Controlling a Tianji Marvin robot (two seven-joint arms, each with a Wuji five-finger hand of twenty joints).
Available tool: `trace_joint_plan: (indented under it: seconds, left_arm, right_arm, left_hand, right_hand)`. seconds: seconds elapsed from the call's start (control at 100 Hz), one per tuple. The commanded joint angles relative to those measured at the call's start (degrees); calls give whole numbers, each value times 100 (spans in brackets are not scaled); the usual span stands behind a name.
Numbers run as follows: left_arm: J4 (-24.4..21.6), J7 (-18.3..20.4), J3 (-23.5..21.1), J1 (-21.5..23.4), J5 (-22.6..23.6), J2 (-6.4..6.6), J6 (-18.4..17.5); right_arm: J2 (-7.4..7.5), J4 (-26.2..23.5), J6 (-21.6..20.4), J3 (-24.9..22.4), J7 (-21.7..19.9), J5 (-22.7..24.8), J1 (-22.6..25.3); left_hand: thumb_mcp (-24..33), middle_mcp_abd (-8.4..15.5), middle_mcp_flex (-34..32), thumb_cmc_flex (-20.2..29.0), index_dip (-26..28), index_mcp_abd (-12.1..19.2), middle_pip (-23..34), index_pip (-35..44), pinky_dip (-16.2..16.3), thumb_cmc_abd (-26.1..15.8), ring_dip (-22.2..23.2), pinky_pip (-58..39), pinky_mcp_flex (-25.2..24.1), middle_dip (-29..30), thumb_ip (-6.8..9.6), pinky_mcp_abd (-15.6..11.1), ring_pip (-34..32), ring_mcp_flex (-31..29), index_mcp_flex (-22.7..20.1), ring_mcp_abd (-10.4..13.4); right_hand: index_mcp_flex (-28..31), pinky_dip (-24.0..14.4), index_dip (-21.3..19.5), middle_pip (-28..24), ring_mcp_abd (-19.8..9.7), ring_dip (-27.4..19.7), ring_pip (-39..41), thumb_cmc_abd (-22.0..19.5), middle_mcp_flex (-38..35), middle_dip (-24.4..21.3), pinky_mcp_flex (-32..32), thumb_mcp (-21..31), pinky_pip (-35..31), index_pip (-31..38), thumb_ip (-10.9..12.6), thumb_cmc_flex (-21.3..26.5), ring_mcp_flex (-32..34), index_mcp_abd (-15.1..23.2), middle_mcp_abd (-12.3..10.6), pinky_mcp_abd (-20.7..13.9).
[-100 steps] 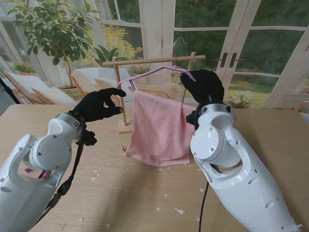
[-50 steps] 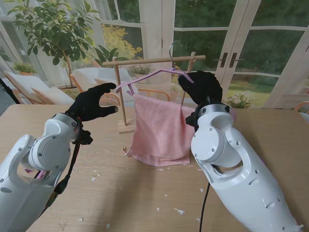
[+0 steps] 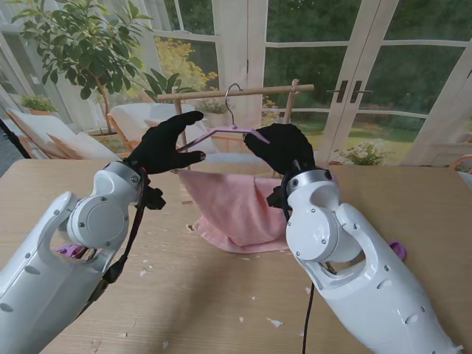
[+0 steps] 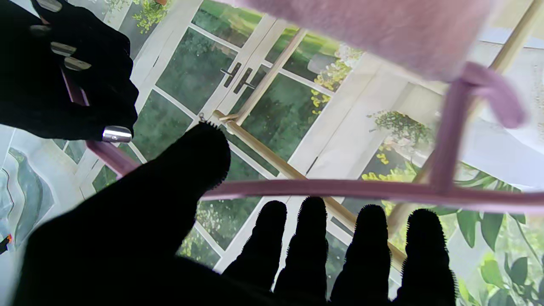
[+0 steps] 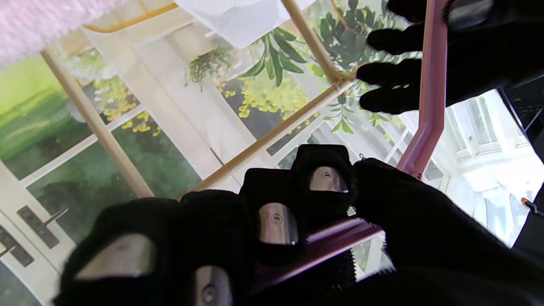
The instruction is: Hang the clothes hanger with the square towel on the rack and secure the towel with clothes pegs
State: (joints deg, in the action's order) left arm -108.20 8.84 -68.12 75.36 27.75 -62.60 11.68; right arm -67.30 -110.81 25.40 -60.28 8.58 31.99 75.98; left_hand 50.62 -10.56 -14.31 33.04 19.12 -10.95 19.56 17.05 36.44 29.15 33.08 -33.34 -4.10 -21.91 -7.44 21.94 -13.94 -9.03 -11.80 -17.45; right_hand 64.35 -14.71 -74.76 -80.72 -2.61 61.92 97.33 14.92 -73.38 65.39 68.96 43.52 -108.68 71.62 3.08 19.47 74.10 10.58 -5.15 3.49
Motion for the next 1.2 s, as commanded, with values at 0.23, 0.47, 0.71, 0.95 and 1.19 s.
trace_joint_plan:
  seconds: [0.23,0.47,0.71,0.95,1.19]
  left_arm:
    - [229,-197,368,-325,-160,-180,195]
    - [203,-565,510,-425,-554,-327,589]
    - [164,-484,544,-611,-600,-336,934]
    - [222,-574,563,-764,-481,-359,944]
    - [162,-708,504,-858,-538,-407,1128]
  right_arm:
    - [-54,-65,-98,114,-148,-117,-1]
    - [-55,-39,-133,100,-102,-65,28]
    - [-50,8,-463,36,70,132,56]
    - [-33,-113,-607,-17,399,792,144]
    - [-83,-252,-690,-144,1204,1455,344]
  left_hand:
    - [-15,127,-2218,972,2422,13,2418,3516,1208,264,1950,-2669,846,-2519,-266,625,-2672,-1630,-1347,-385]
    - [-2003,-51,-4824,1537,3225,115,5456,4694,3323,-1070,3206,-5271,3667,-4099,-292,1803,-6495,-4451,-2871,-829]
    - [-2159,-57,-5262,1226,3521,-151,5784,4372,3629,-1738,3322,-6382,4898,-4423,-177,1805,-7368,-5217,-3405,-753]
    - [-2154,-77,-5331,1117,3620,-110,5801,4339,3340,-1867,3316,-7000,5587,-4472,-121,1806,-7706,-5536,-3531,-587]
    - [-2175,-108,-5475,1051,3726,-194,5828,4327,3080,-2050,3282,-7302,5905,-4551,-20,1805,-7881,-5742,-3634,-553]
  right_hand:
    - [246,-5481,-167,-145,-105,174,709,-385,-385,72,345,45,-1129,24,379,-124,118,-33,-58,-1655]
    - [-272,-4216,163,426,431,-1061,247,-74,274,-373,276,-137,-1129,-713,41,-257,113,40,382,-1239]
    - [-2240,-3056,1991,2429,1322,-2102,-2903,508,2657,-2385,-2610,-407,421,-3016,-348,-336,-2729,-990,981,222]
    - [-3353,-2900,3780,4605,1149,-3354,-5908,784,4037,-4335,-5132,-661,3898,-5139,-469,-400,-4661,-1383,1060,925]
    - [-3865,-1949,4293,5064,700,-4248,-7306,944,4866,-4842,-6054,-690,6374,-5524,-492,-275,-5649,-1201,940,723]
